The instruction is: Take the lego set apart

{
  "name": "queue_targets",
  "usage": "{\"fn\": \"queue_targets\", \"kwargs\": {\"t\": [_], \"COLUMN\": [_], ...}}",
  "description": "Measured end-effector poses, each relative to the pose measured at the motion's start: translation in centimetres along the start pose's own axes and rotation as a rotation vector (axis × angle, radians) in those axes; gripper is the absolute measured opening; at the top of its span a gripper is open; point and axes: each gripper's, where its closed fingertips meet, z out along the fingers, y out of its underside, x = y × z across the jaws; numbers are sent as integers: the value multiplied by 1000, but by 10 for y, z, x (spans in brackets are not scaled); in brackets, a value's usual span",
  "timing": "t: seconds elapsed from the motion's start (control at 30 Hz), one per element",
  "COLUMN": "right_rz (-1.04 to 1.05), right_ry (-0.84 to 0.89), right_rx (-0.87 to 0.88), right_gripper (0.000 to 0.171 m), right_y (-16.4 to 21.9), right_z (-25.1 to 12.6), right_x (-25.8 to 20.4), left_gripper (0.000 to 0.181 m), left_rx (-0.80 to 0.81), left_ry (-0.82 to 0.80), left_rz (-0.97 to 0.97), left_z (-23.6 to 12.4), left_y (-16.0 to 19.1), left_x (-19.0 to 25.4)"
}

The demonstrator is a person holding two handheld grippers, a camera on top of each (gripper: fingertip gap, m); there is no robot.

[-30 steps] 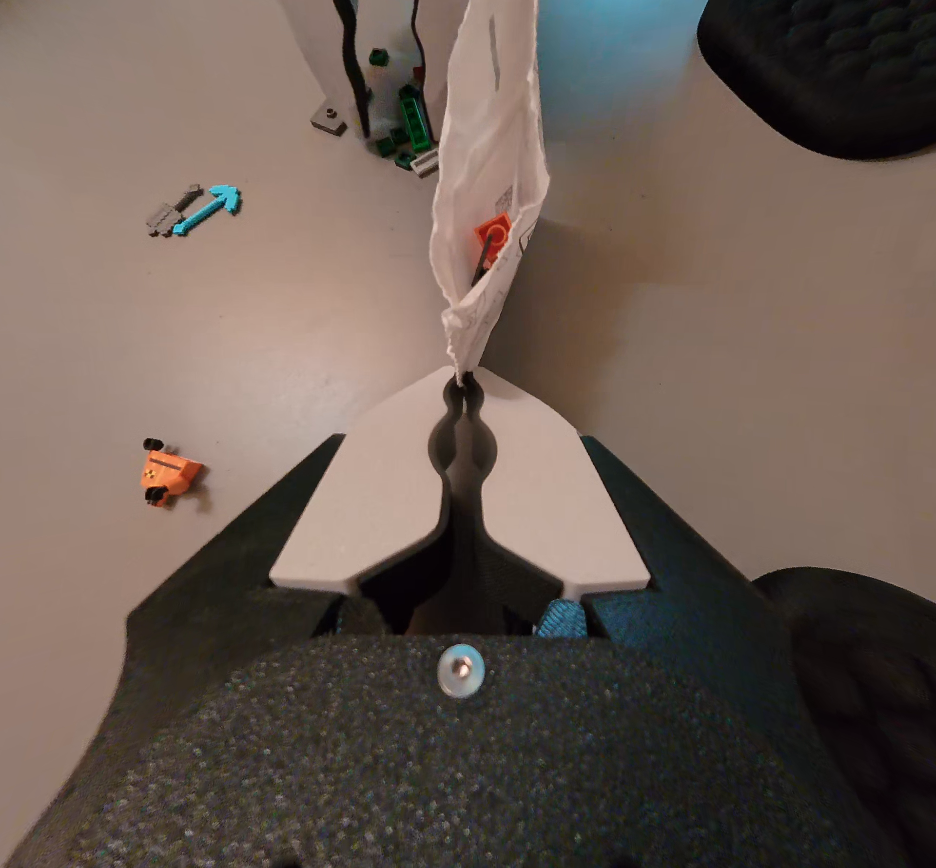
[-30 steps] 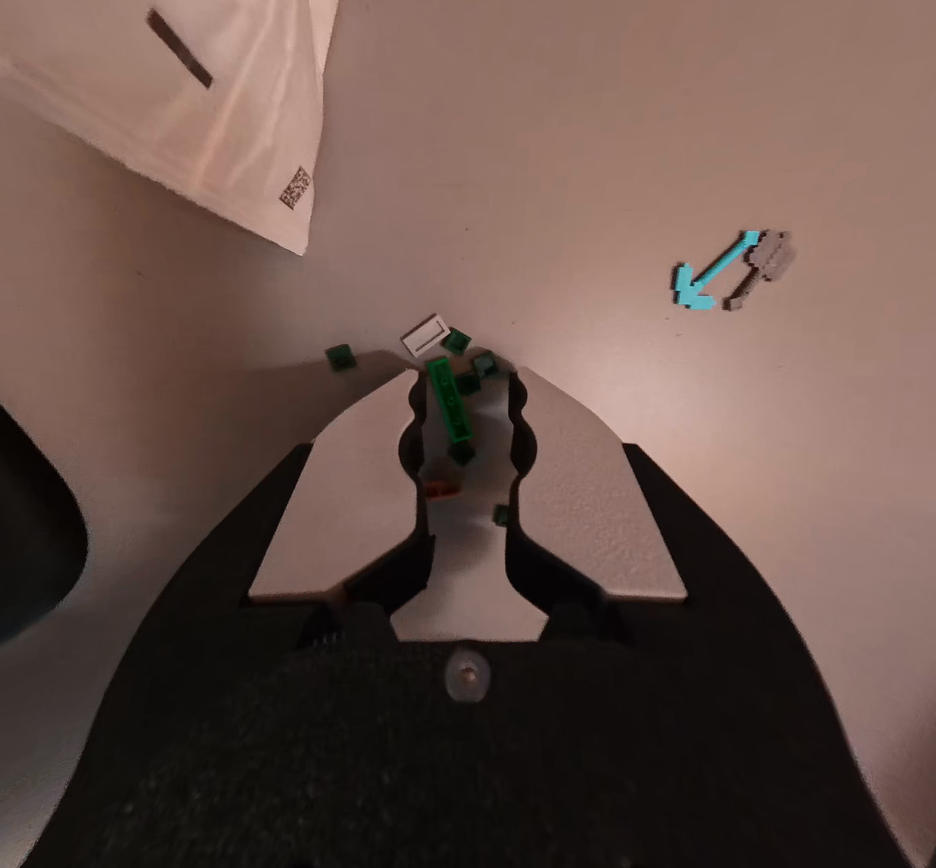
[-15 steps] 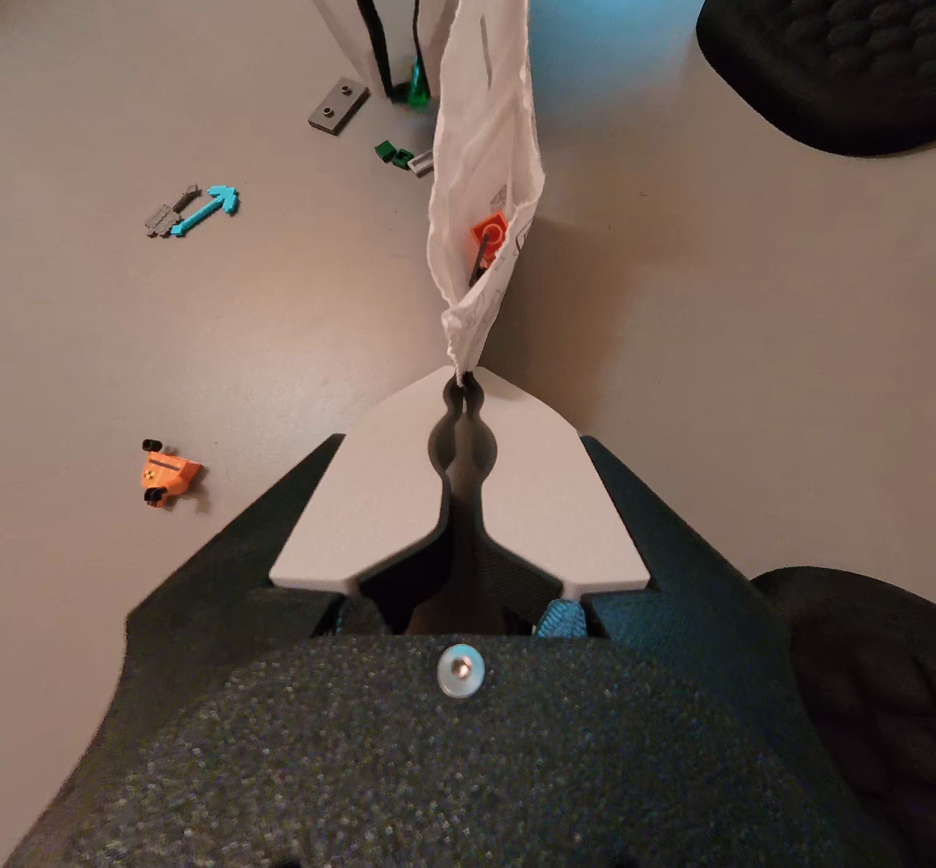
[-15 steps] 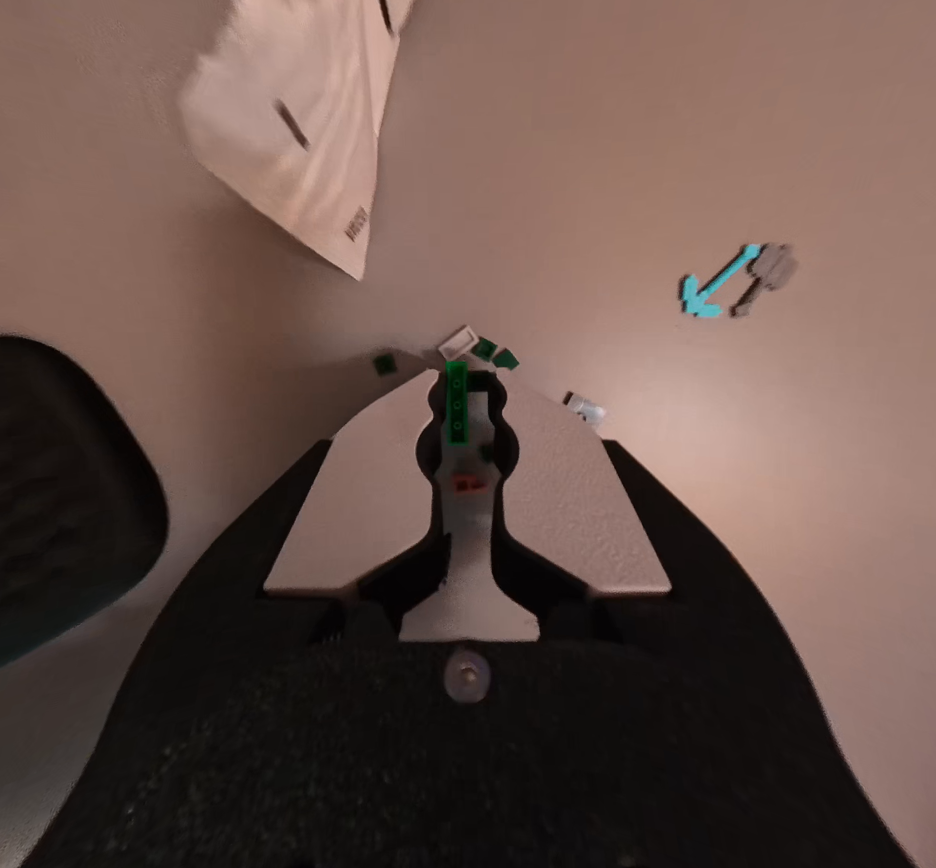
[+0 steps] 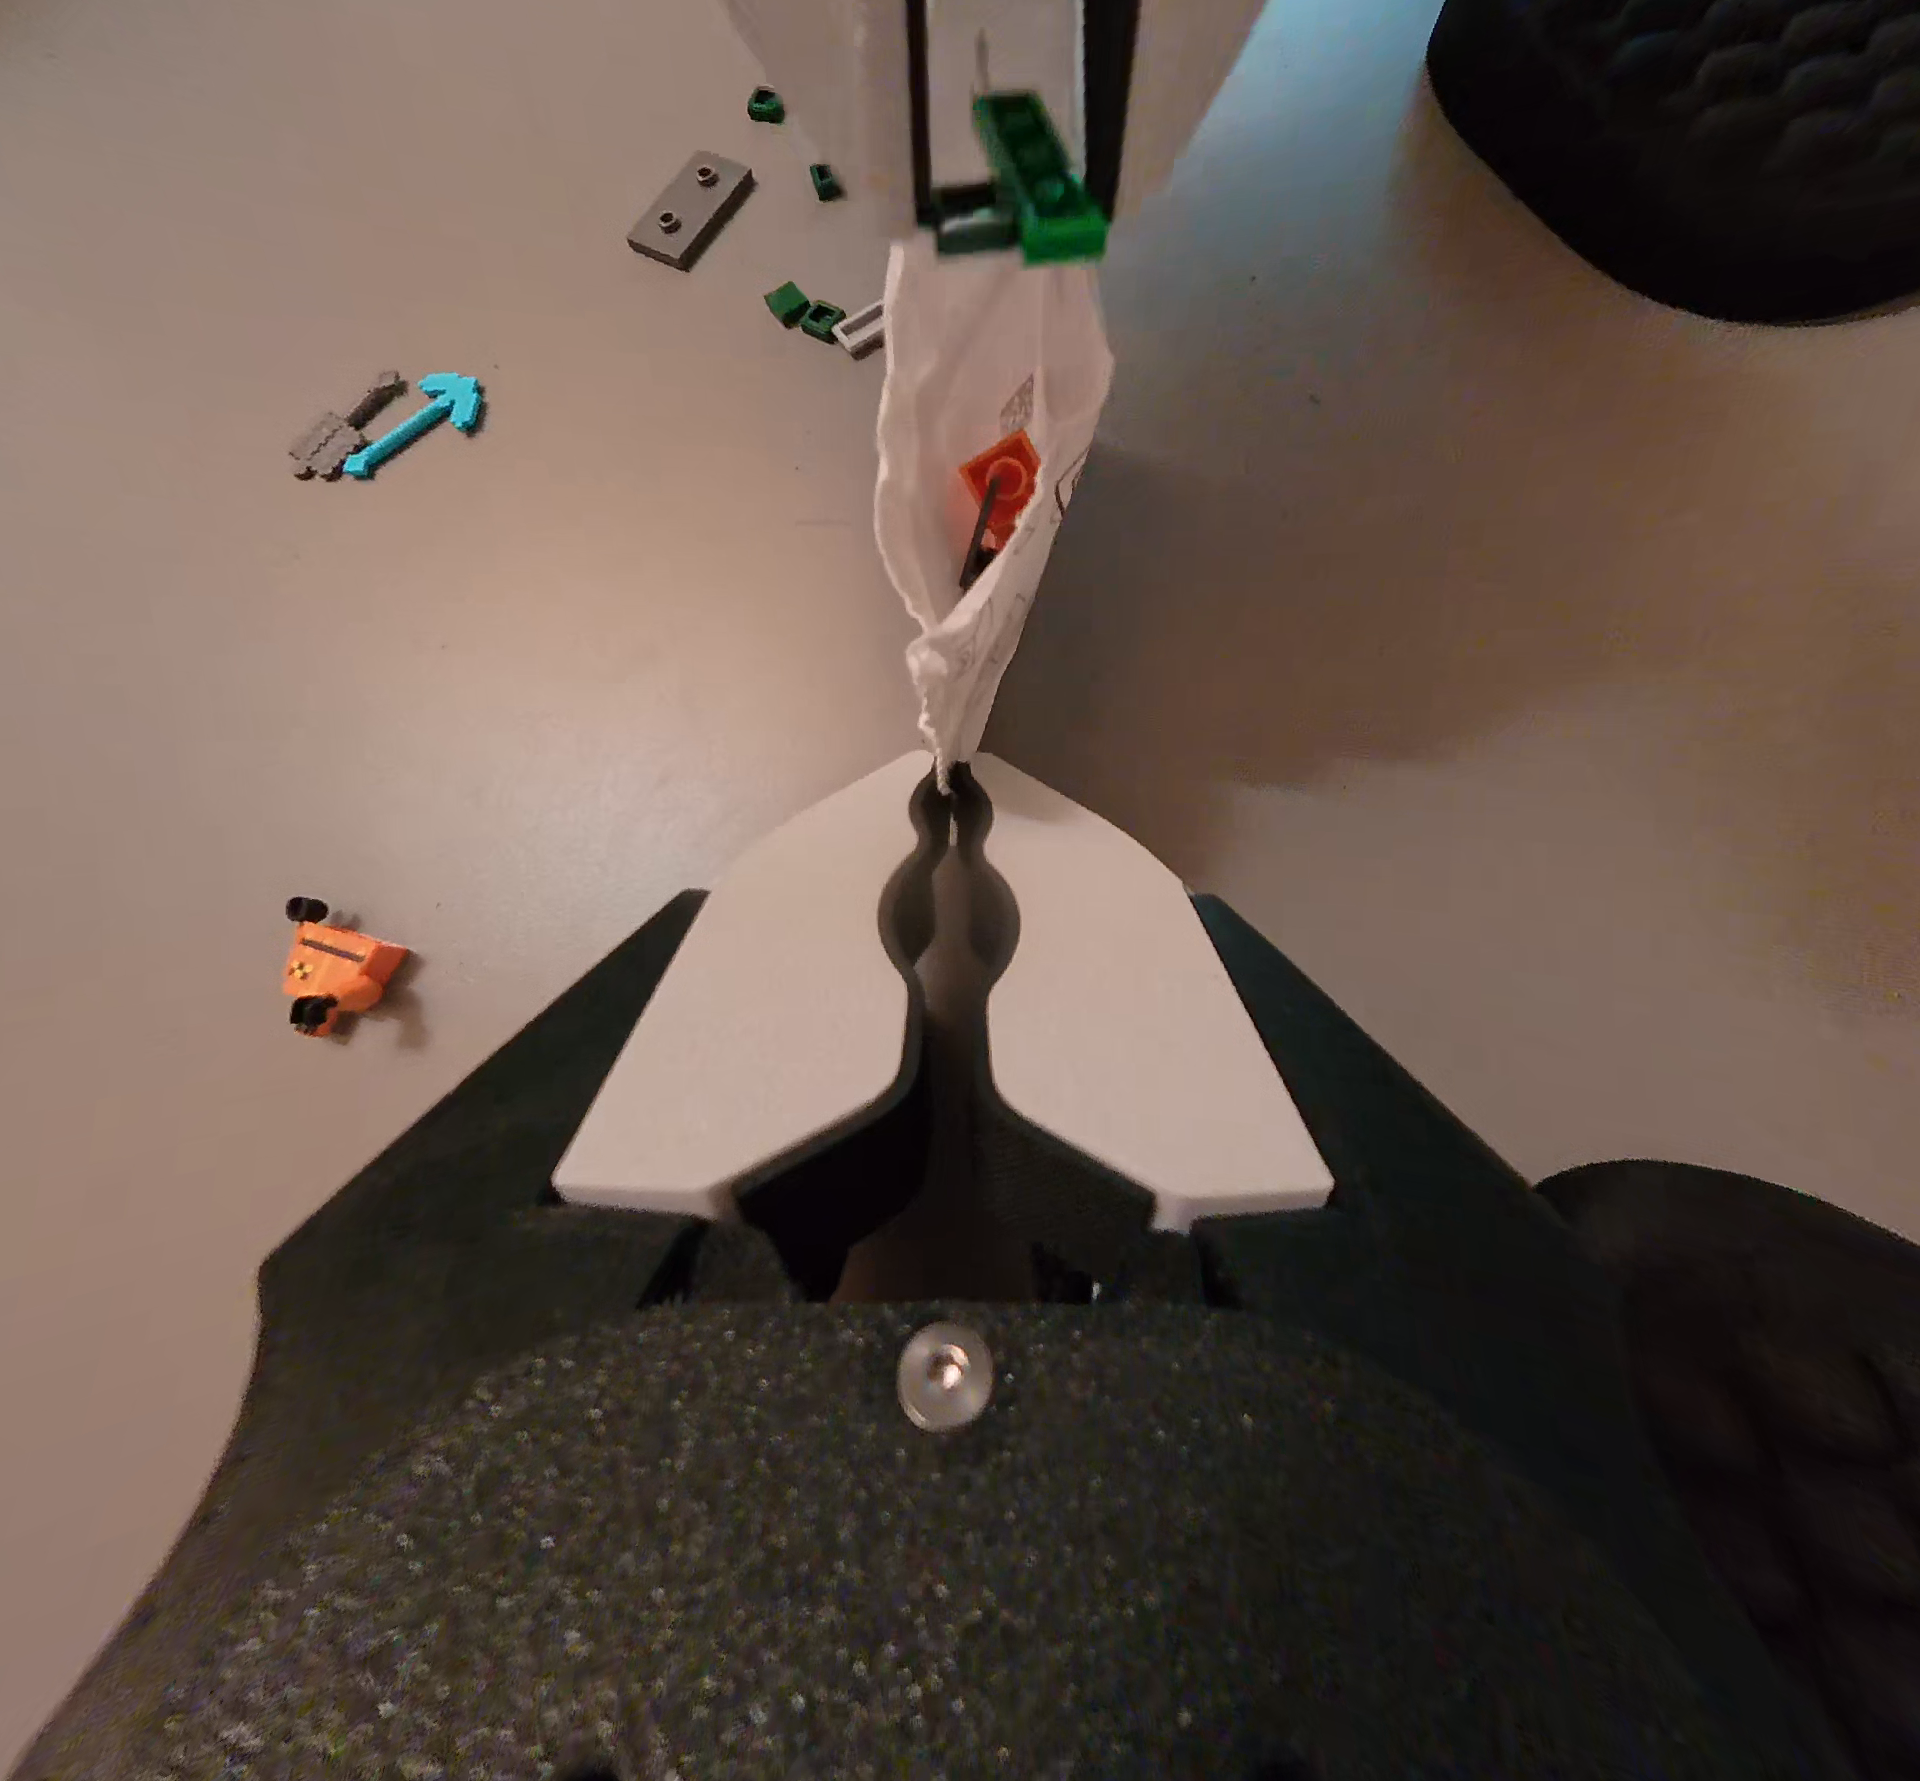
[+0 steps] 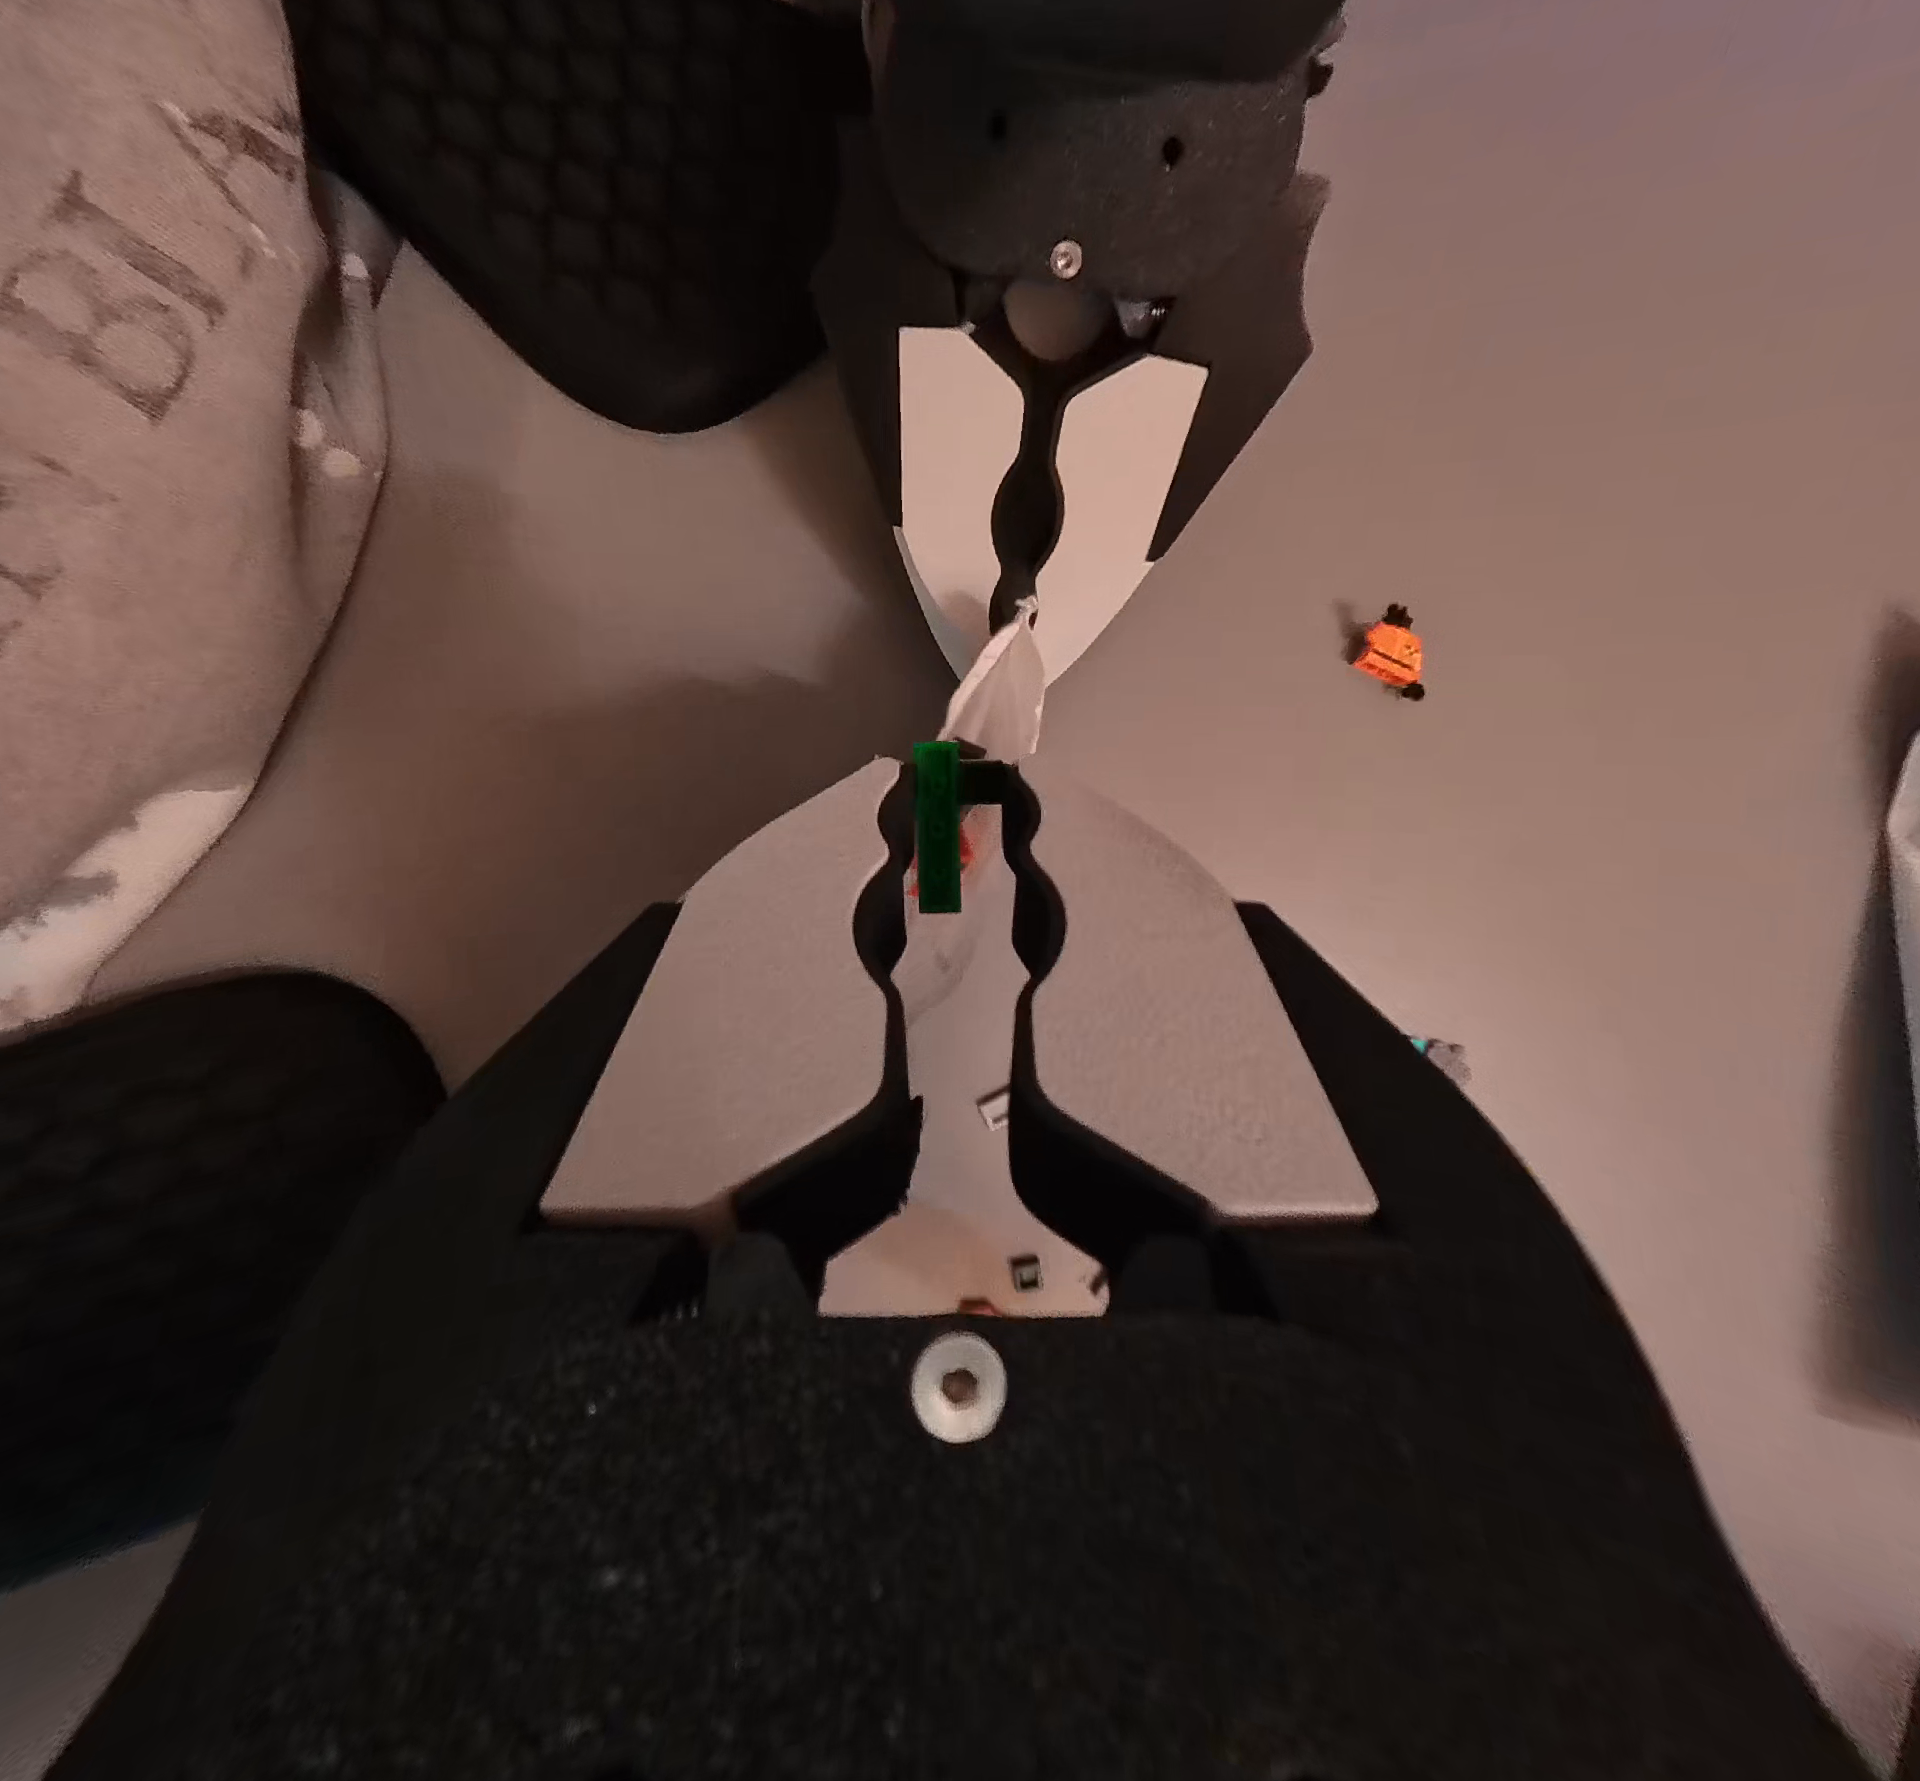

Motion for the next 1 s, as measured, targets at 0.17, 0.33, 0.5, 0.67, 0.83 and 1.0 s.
{"fn": "queue_targets", "kwargs": {"t": [0.17, 0.33, 0.5, 0.67, 0.83, 1.0], "right_rz": [17, 57, 36, 11, -71, -105], "right_ry": [-1, -5, 0, -42, -26, -15], "right_rx": [11, 96, 79, 21, -115, -177], "right_gripper": [20, 22, 20, 24, 34, 35], "right_y": [4, 1, 7, 14, 28, 34], "right_z": [0, -13, -8, -4, -2, -11], "right_x": [1, 2, -1, -11, -18, -23], "left_gripper": [1, 1, 1, 1, 1, 1], "left_rx": [-1, 2, 5, 6, 7, 4], "left_ry": [2, 5, 9, 12, 21, 18], "left_rz": [-1, -6, -9, -14, -33, -42], "left_z": [0, 0, 1, 0, -1, -2], "left_y": [0, 0, -1, 0, 0, 1], "left_x": [0, 0, 0, 0, 0, -1]}}
